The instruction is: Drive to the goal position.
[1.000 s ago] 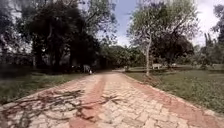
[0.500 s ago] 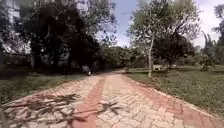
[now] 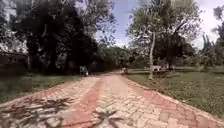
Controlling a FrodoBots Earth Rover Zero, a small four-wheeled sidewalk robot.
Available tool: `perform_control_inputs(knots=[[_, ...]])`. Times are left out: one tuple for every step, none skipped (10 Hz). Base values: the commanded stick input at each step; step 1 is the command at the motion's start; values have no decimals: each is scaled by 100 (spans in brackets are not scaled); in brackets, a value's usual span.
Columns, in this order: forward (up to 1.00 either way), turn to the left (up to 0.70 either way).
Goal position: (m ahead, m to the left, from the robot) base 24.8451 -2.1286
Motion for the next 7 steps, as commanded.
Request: perform_control_inputs(knots=[[70,0],[70,0],[70,0],[70,0],[70,0],[70,0],[70,0]])
